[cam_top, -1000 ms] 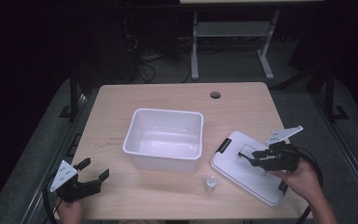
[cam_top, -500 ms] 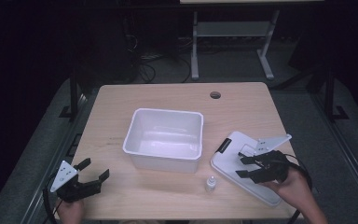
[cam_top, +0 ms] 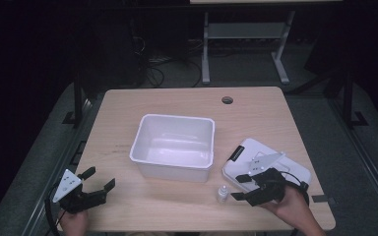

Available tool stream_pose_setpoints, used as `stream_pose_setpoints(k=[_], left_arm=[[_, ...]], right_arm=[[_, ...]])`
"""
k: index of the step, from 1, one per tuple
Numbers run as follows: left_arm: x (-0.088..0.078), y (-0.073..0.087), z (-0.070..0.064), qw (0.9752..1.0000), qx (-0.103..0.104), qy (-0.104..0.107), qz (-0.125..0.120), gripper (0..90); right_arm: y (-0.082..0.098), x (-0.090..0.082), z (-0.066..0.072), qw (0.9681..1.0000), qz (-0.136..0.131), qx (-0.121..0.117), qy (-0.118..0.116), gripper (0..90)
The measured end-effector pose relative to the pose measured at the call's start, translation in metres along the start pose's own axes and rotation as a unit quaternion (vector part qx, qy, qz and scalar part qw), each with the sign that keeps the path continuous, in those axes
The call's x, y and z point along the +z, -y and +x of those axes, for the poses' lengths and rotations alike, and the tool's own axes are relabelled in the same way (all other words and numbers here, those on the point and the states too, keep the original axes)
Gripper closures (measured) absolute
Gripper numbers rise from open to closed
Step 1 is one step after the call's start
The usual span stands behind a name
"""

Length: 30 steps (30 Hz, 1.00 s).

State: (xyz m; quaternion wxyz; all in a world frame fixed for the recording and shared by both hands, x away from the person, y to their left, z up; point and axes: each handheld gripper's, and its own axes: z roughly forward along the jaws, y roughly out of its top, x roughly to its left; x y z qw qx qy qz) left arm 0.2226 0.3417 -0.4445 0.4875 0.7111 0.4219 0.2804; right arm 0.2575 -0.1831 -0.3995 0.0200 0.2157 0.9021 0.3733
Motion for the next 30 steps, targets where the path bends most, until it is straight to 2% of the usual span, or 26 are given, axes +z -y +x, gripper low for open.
stream_pose_setpoints(k=[18,24,30], left_arm=[[-0.001,0.0,0.001,1.0,0.001,-0.002,0.0,13.0],[-0.002,0.0,0.002,1.0,0.0,-0.003,-0.002,13.0],[-0.003,0.0,0.002,1.0,-0.001,-0.004,-0.002,13.0]], right_arm=[[-0.005,0.036,0.006,0.9997,0.015,-0.01,-0.019,40.1],[-0.005,0.045,0.004,0.9995,0.025,-0.007,-0.018,43.9],[-0.006,0.048,0.002,0.9994,0.027,-0.007,-0.018,49.7]])
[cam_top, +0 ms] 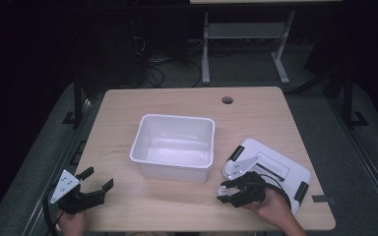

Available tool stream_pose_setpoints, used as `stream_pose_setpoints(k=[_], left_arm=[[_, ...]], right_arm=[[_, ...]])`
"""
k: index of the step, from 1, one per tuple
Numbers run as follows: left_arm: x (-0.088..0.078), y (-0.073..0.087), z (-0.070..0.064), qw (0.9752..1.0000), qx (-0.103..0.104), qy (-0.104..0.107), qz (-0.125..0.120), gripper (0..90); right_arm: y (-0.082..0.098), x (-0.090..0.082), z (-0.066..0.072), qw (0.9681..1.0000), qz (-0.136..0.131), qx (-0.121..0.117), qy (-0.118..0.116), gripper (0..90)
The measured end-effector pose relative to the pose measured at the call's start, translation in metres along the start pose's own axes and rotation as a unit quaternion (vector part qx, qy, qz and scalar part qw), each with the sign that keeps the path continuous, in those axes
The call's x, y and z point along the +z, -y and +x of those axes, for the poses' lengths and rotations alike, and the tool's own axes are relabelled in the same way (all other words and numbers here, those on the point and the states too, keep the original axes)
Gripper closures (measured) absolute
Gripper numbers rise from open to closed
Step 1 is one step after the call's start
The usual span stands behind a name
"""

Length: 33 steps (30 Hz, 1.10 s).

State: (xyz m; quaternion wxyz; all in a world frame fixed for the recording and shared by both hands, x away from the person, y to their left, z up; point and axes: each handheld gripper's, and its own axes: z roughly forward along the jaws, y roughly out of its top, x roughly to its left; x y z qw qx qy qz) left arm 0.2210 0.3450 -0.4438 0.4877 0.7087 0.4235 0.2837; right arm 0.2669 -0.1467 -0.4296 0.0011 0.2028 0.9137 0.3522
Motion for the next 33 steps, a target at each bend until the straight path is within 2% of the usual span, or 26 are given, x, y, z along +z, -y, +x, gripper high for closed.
stream_pose_setpoints(k=[11,16,25,33], left_arm=[[-0.001,0.0,0.0,1.0,0.0,0.0,-0.001,13.0],[-0.001,0.0,0.001,1.0,-0.002,-0.001,-0.002,13.0],[-0.001,0.0,0.0,1.0,-0.001,-0.001,-0.002,13.0],[-0.002,0.0,0.001,1.0,0.0,-0.002,-0.003,13.0]], right_arm=[[0.0,0.003,-0.003,1.0,0.006,0.005,-0.003,57.1],[0.0,0.002,-0.003,1.0,0.0,0.0,-0.001,59.5],[0.0,-0.002,-0.001,1.0,0.0,0.001,-0.006,59.8],[-0.011,-0.019,0.004,0.9999,-0.008,-0.013,0.003,59.8]])
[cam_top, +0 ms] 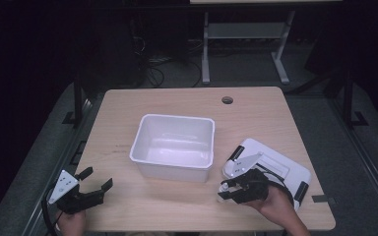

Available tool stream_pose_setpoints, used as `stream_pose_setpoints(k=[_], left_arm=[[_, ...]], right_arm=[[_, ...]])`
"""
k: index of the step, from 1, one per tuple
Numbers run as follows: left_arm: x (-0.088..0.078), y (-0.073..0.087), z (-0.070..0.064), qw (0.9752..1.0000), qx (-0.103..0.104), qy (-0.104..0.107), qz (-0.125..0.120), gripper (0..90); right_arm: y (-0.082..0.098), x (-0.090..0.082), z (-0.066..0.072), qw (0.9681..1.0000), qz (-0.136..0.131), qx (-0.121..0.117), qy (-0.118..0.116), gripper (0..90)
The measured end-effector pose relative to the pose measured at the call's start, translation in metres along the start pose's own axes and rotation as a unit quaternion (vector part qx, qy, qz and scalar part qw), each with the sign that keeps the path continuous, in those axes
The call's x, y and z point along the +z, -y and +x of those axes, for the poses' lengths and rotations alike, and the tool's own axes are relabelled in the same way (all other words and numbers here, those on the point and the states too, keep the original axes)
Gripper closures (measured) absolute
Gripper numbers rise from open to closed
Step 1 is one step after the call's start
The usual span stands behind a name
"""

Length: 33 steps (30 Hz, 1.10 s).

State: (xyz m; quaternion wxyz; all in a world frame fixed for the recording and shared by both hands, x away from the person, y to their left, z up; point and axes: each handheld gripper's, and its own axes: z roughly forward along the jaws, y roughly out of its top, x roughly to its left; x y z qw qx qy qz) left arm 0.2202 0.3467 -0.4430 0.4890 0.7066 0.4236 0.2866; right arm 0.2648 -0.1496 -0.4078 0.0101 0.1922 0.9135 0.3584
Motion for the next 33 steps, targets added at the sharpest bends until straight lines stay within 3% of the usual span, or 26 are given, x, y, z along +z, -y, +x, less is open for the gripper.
stream_pose_setpoints(k=[21,33], left_arm=[[0.0,0.0,0.0,1.0,-0.004,-0.001,-0.001,13.0],[-0.001,0.001,0.002,1.0,-0.006,-0.002,-0.002,13.0]], right_arm=[[-0.047,-0.059,0.008,0.9995,-0.016,-0.023,0.013,59.8],[-0.078,-0.071,0.008,0.9992,-0.018,-0.035,0.009,59.8]])
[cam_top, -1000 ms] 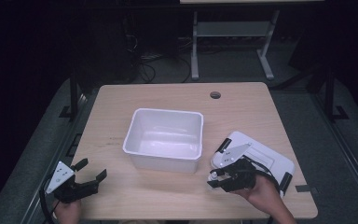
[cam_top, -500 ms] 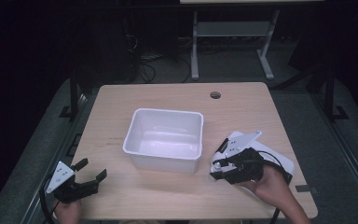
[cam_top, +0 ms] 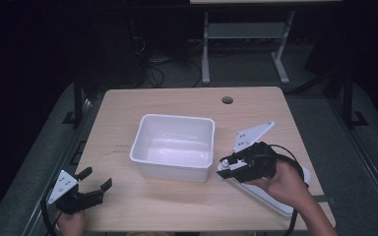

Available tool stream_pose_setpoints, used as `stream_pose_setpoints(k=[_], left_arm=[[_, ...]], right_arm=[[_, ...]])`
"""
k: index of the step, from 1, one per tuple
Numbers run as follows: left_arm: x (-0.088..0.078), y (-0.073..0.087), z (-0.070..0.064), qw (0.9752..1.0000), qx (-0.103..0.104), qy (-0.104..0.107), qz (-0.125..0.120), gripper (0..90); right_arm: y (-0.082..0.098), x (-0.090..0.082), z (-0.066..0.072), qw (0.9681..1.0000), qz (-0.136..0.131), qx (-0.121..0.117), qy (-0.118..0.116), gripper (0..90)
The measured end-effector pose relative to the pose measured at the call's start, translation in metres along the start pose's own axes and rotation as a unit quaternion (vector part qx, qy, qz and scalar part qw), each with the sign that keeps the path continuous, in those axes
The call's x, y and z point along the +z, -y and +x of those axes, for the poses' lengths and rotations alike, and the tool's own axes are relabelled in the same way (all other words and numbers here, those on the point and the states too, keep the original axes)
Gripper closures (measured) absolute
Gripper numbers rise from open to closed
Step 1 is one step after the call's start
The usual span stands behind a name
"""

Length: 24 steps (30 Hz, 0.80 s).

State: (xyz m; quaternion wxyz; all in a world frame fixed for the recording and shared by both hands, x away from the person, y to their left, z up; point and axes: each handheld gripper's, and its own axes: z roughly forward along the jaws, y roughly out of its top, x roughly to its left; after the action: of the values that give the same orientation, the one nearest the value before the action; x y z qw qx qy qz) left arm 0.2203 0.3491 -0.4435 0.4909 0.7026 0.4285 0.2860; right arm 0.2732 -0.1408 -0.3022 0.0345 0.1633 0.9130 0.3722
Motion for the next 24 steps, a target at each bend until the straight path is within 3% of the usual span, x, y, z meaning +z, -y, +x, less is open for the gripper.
stream_pose_setpoints(k=[24], left_arm=[[-0.001,0.001,0.003,1.0,-0.006,0.0,-0.003,13.0]], right_arm=[[-0.053,0.0,-0.015,0.9997,-0.007,-0.021,-0.011,59.8]])
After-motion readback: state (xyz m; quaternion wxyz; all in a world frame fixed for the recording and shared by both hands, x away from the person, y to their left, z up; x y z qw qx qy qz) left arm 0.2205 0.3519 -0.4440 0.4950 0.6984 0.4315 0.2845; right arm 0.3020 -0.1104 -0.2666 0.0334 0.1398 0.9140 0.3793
